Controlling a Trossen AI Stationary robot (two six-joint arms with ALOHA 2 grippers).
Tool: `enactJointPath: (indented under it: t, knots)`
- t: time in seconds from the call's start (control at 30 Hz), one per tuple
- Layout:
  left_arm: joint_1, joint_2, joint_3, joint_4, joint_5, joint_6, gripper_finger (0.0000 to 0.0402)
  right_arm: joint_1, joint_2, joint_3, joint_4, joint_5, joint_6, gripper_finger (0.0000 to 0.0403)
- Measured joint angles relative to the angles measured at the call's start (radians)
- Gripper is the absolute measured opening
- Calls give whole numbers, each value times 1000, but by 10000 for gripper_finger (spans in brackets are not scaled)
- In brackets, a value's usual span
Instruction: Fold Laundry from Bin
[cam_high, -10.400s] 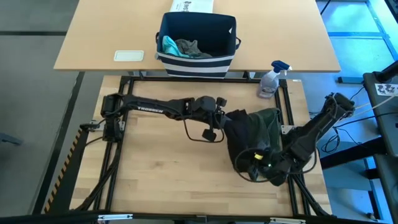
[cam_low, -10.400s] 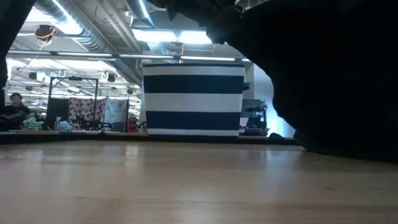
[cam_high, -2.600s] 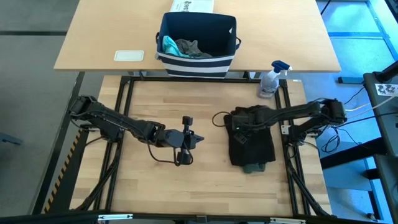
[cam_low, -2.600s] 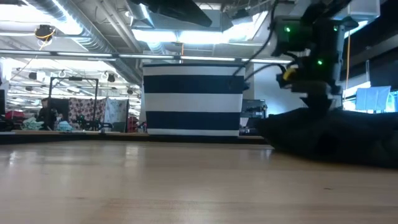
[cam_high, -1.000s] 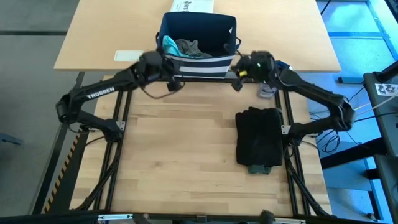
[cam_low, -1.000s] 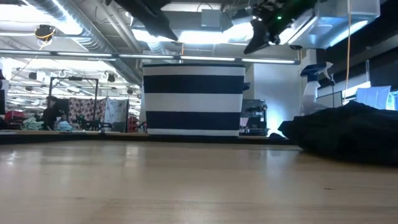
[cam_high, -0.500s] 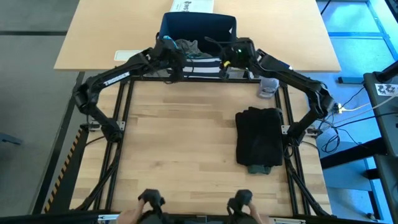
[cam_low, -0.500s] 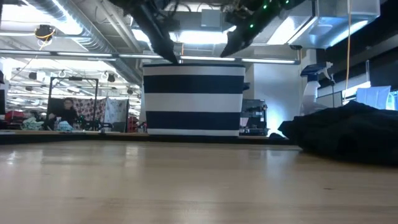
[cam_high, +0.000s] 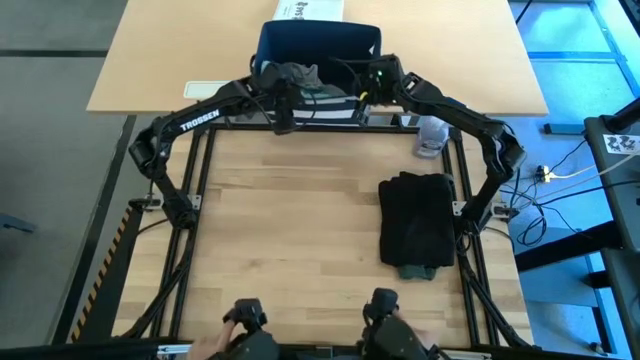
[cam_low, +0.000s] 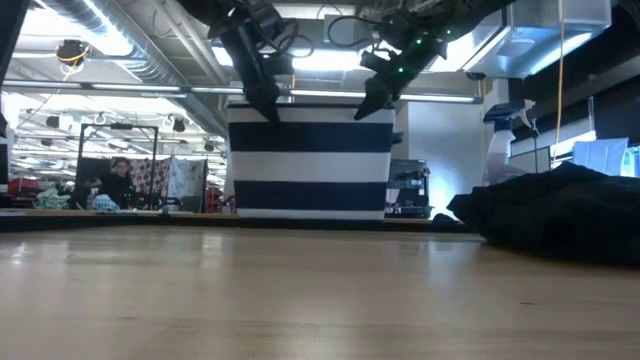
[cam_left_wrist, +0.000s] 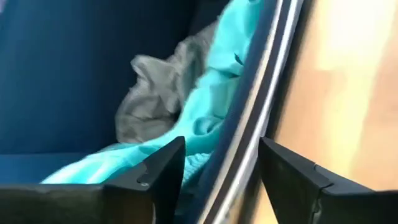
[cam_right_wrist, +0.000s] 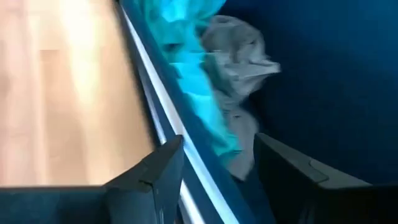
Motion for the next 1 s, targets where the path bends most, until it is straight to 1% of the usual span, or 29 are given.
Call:
enactJointPath:
  t: [0.1, 0.2, 0.33, 0.47, 0.6, 0.7, 0.77, 0.87, 1.0]
  knots:
    - [-18, 0, 0, -57, 3, -14, 179, 20, -3, 0, -46, -86, -3, 195]
    - [-47, 0, -1, -107, 4, -26, 164, 43, -2, -2, -108, -110, -3, 195]
    - [-85, 0, -1, -127, -12, -43, 145, 81, -2, -2, -165, -88, -4, 195]
    - [-119, 0, -2, -130, -67, -39, 120, 105, -2, -2, -181, -21, -8, 195]
    - [-131, 0, -2, -129, -85, -34, 77, 106, -2, -2, -183, 19, -9, 195]
    - [-137, 0, -2, -126, -94, -31, 32, 103, -2, -2, -191, 20, 0, 195]
    - [-157, 0, -2, -128, -135, -27, 10, 104, -2, -2, -208, 20, 1, 195]
    - [-207, -1, 10, -141, -196, -1, 7, 105, -2, -2, -215, 20, 10, 190]
    - [-263, -13, 68, -187, -215, 7, 4, 105, -10, -2, -219, 0, 35, 174]
